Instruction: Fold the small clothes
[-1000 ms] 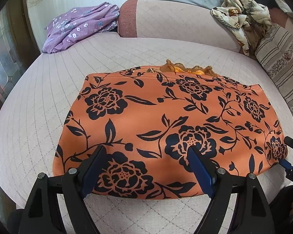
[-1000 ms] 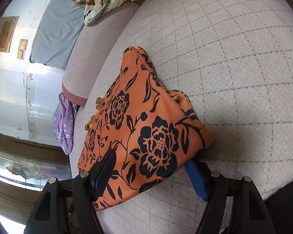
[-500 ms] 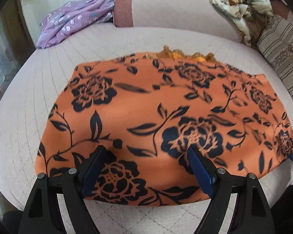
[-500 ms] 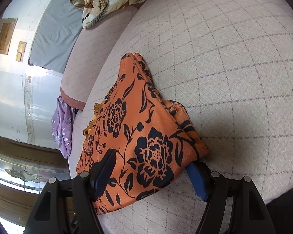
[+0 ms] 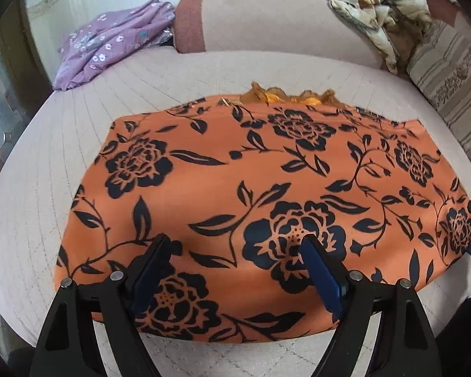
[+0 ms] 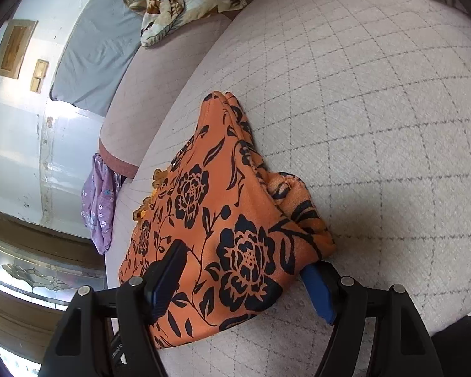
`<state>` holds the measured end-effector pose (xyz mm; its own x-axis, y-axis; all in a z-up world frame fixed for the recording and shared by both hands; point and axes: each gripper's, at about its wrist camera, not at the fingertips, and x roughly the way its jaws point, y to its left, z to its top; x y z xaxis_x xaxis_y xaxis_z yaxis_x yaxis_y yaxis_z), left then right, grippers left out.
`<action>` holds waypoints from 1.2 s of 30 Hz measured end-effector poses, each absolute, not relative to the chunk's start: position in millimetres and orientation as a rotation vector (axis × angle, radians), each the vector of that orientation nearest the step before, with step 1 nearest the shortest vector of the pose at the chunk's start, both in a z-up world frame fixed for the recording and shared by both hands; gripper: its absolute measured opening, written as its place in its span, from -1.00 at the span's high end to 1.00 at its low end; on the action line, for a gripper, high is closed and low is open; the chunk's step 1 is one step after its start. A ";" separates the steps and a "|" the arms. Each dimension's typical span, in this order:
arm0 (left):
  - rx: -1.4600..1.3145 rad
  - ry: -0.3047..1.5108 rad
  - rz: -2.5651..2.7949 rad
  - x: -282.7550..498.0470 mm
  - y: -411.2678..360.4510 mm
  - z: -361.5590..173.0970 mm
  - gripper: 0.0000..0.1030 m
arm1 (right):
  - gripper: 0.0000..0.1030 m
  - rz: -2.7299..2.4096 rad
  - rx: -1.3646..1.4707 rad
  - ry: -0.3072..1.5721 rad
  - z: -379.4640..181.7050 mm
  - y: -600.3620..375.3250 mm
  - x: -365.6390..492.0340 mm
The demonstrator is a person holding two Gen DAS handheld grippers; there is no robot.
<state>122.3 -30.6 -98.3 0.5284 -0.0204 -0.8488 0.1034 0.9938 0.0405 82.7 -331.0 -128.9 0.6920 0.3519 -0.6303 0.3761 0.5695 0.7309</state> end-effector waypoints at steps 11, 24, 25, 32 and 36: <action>0.105 1.055 -0.068 124.0 -30.0 -113.7 -0.69 | -0.47 -0.012 0.975 0.848 -129.4 -329.3 84.9; 0.063 0.949 -0.060 127.6 -24.1 -87.4 -0.70 | -0.47 -0.014 0.956 0.845 -125.9 -328.0 87.0; 0.068 0.972 -0.055 132.0 -24.6 -93.9 -0.70 | -0.47 -0.016 0.948 0.847 -125.4 -327.5 88.0; 0.118 0.976 -0.066 132.3 -31.3 -98.0 -0.74 | -0.44 -0.019 0.908 0.853 -123.0 -324.5 90.9; 0.110 0.923 -0.065 131.3 -32.6 -94.0 -0.74 | -0.44 -0.040 0.896 0.853 -121.8 -324.1 94.8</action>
